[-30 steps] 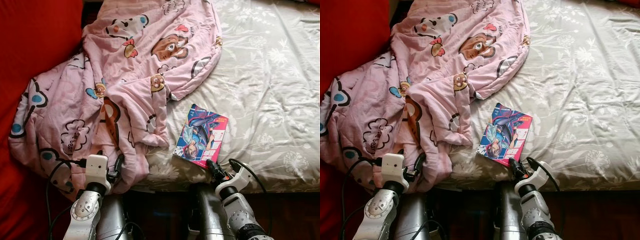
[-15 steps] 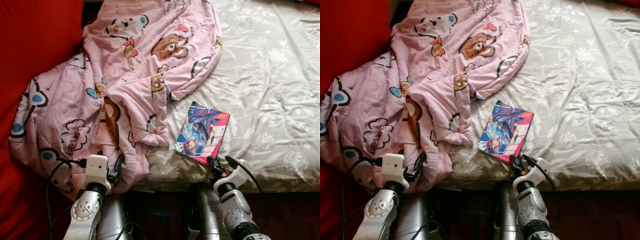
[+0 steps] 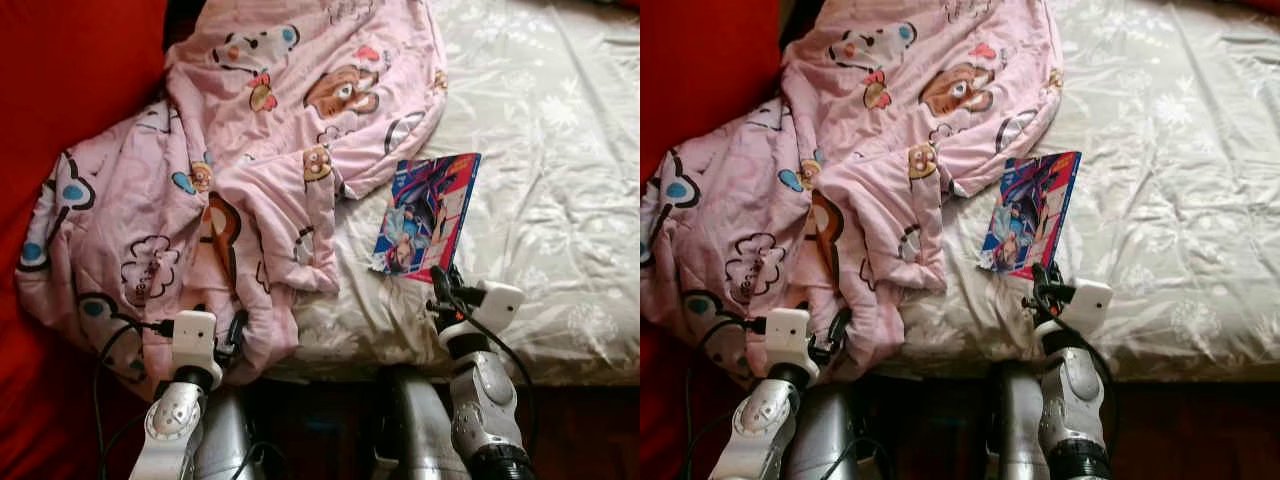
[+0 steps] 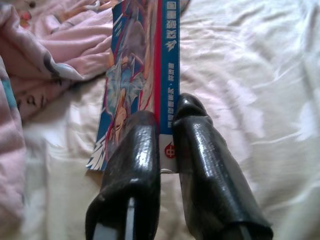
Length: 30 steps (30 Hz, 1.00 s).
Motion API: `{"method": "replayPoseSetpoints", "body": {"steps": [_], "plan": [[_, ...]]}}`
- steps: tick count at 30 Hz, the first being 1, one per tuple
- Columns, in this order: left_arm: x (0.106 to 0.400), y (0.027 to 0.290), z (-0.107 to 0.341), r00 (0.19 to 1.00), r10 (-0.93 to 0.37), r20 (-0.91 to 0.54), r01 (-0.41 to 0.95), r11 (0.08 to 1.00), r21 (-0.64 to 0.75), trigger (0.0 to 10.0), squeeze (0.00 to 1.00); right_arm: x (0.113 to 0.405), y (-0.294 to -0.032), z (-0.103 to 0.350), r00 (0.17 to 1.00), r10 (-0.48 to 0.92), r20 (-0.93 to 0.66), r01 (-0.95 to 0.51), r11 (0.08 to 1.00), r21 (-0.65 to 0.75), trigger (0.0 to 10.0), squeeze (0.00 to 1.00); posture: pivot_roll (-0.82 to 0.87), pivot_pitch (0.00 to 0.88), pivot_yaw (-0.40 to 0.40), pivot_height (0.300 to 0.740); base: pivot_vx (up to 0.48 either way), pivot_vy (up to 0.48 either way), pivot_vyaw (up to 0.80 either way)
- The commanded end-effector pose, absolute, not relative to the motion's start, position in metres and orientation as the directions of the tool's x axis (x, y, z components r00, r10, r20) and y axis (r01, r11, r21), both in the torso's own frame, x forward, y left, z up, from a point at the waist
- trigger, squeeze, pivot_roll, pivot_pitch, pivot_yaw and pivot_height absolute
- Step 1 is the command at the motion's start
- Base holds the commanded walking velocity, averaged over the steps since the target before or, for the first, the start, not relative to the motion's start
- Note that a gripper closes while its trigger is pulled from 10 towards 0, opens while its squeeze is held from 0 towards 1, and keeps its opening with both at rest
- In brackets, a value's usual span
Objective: Clean up the room
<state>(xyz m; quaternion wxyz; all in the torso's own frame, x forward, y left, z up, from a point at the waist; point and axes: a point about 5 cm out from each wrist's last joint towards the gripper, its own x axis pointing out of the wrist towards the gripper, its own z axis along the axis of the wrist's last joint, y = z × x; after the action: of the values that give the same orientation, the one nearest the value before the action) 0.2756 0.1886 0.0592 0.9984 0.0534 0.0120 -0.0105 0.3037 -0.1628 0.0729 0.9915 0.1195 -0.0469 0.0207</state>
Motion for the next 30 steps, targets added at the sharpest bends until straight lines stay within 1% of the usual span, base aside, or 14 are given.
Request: {"method": "replayPoseSetpoints", "body": {"steps": [1, 5, 7, 12, 18, 19, 23, 25, 27, 30], "plan": [[0.267, 0.192, 0.045, 0.997, 0.001, -0.08, 0.007, 0.994, 0.106, 10.0, 0.0, 0.299, -0.166, 0.075, 0.994, 0.02, 0.108, -0.04, 0.982, 0.185, 10.0, 0.0, 0.01, 0.28, -0.06, 0.574, 0.0, 0.0, 0.0], [0.266, 0.196, 0.041, 0.995, 0.041, -0.093, -0.034, 0.997, 0.076, 10.0, 0.0, 0.293, -0.168, 0.077, 0.995, 0.034, 0.098, -0.044, 0.993, 0.109, 10.0, 0.0, -0.01, 0.244, -0.073, 0.574, 0.0, 0.0, 0.0], [0.265, 0.198, 0.04, 0.994, 0.047, -0.094, -0.041, 0.997, 0.072, 10.0, 0.0, 0.293, -0.168, 0.08, 0.993, 0.043, 0.111, -0.054, 0.993, 0.105, 10.0, 0.0, -0.01, 0.238, -0.075, 0.574, 0.0, 0.0, 0.0], [0.265, 0.2, 0.038, 0.994, 0.062, -0.095, -0.055, 0.996, 0.07, 10.0, 0.0, 0.298, -0.168, 0.087, 0.992, 0.037, 0.118, -0.047, 0.995, 0.085, 10.0, 0.0, -0.01, 0.21, -0.086, 0.614, 0.0, 0.0, 0.0], [0.263, 0.201, 0.03, 0.989, 0.081, -0.122, -0.074, 0.996, 0.058, 10.0, 0.0, 0.302, -0.161, 0.089, 0.991, 0.06, 0.117, -0.069, 0.995, 0.074, 10.0, 0.0, 0.0, 0.194, -0.087, 0.649, 0.0, 0.0, 0.0], [0.263, 0.201, 0.03, 0.989, 0.081, -0.122, -0.074, 0.996, 0.058, 10.0, 0.0, 0.302, -0.161, 0.089, 0.991, 0.06, 0.117, -0.069, 0.995, 0.074, 10.0, 0.0, 0.0, 0.194, -0.087, 0.649, 0.0, 0.0, 0.0], [0.257, 0.215, 0.018, 0.976, 0.131, -0.176, -0.123, 0.991, 0.057, 10.0, 0.0, 0.301, -0.157, 0.089, 0.992, 0.051, 0.112, -0.061, 0.995, 0.083, 10.0, 0.0, 0.0, 0.186, -0.083, 0.679, 0.0, 0.0, 0.0], [0.256, 0.218, 0.017, 0.974, 0.14, -0.179, -0.132, 0.99, 0.057, 10.0, 0.0, 0.301, -0.156, 0.089, 0.992, 0.051, 0.111, -0.061, 0.995, 0.084, 10.0, 0.0, 0.0, 0.186, -0.083, 0.689, 0.0, 0.0, 0.0], [0.255, 0.223, 0.017, 0.971, 0.154, -0.184, -0.145, 0.988, 0.061, 10.0, 0.0, 0.301, -0.153, 0.088, 0.991, 0.073, 0.112, -0.079, 0.995, 0.058, 10.0, 0.0, 0.01, 0.186, -0.081, 0.704, 0.0, 0.0, 0.0], [0.253, 0.23, 0.012, 0.961, 0.182, -0.209, -0.174, 0.983, 0.057, 10.0, 0.0, 0.302, -0.153, 0.088, 0.992, 0.065, 0.112, -0.073, 0.995, 0.071, 10.0, 0.0, 0.01, 0.2, -0.083, 0.724, 0.0, 0.0, 0.0]]}}
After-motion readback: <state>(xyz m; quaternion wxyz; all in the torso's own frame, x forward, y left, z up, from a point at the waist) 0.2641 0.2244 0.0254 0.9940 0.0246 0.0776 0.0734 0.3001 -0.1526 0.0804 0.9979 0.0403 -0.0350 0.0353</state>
